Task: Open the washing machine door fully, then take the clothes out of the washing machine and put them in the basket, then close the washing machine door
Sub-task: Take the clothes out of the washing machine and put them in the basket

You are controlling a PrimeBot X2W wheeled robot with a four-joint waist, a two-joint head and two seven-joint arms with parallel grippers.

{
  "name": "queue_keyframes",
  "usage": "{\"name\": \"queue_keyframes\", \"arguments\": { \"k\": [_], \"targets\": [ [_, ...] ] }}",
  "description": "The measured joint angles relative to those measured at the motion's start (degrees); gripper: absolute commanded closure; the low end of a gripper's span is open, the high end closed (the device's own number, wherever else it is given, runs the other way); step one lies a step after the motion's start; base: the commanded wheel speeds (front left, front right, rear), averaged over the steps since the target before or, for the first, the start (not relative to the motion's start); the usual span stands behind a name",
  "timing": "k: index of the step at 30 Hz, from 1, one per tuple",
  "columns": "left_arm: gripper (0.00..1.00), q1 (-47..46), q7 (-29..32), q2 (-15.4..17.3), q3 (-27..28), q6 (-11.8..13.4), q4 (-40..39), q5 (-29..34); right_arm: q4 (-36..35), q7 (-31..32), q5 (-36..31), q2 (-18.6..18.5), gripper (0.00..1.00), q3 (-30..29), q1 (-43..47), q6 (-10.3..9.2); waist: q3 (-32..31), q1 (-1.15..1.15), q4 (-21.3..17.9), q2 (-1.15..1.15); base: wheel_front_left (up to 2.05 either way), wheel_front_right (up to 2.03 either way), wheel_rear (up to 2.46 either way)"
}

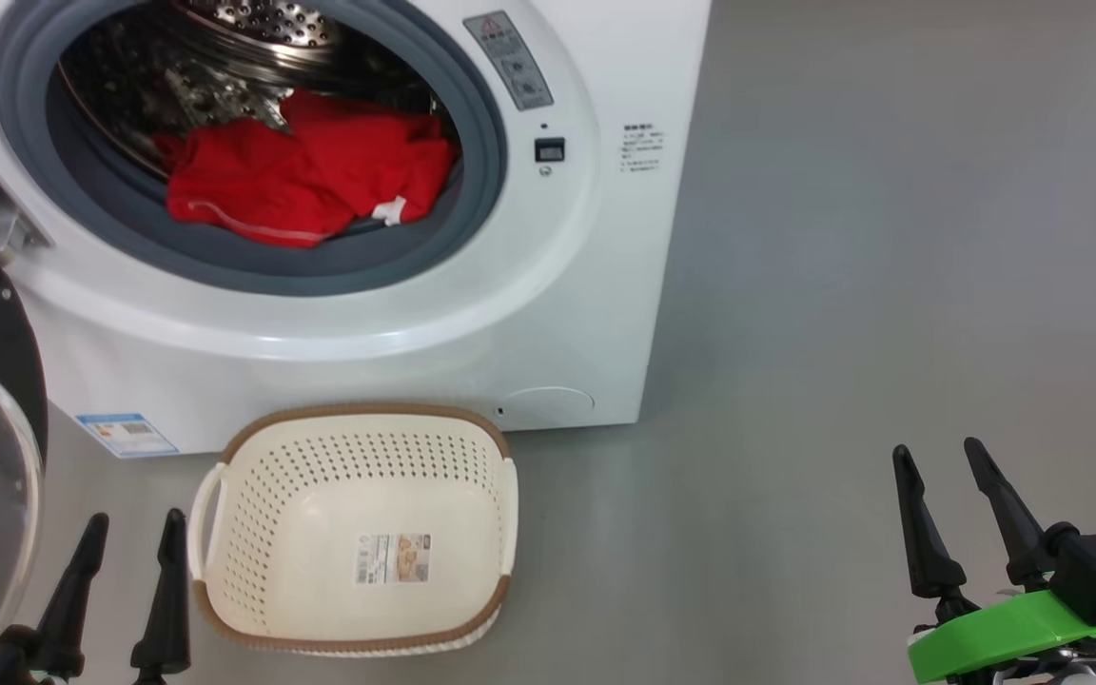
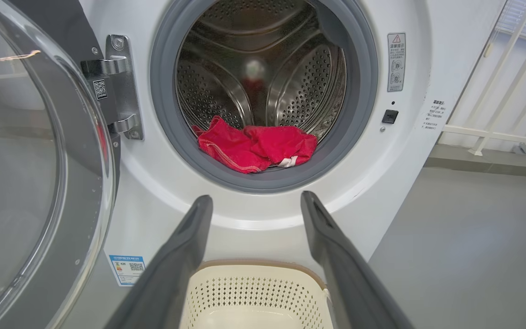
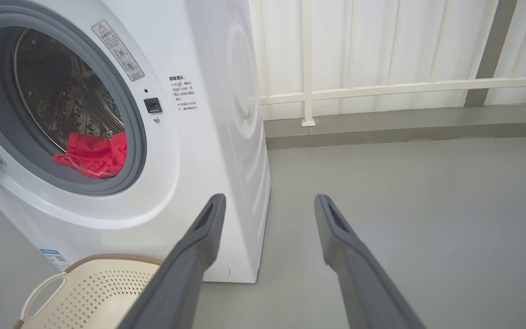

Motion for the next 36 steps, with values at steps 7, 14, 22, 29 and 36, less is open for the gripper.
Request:
{"name": "queue_keyframes", "arguments": {
  "k": [7,14,22,29,36],
  "targets": [
    [0.00,-0.16,0.00,1.07,-0.49,0.01,-0.10,0.14,0.01,0.00,-0.01,0.13,0.00,0.15,-0.01,0.00,0.08,0.00,0.29,0.00,1.12,-1.40,0.28],
    [0.00,-0.55,0.00,1.35,-1.24,0.01,-0.62,0.13,0.04,0.00,-0.01,0.16,0.00,0.25,-0.02,0.00,0.41,0.00,0.57,0.00,0.52,-0.52,0.00],
    [0.00,-0.55,0.00,1.36,-1.76,0.01,-0.09,-0.04,0.15,0.00,-0.01,0.16,0.00,0.62,-0.03,0.00,0.62,0.00,0.49,0.00,0.00,0.00,0.00],
    [0.00,-1.78,0.00,1.21,-2.74,0.01,2.16,-0.04,0.19,0.00,-0.03,0.32,0.00,1.49,-0.30,0.00,1.49,0.00,0.07,0.00,0.00,0.00,0.00],
    [0.00,-6.99,0.00,0.80,-3.04,0.01,5.77,-0.01,-0.03,0.00,-0.66,0.97,0.00,1.59,-0.62,0.00,3.35,0.00,-0.82,0.00,0.00,0.00,0.00]
  ]
}}
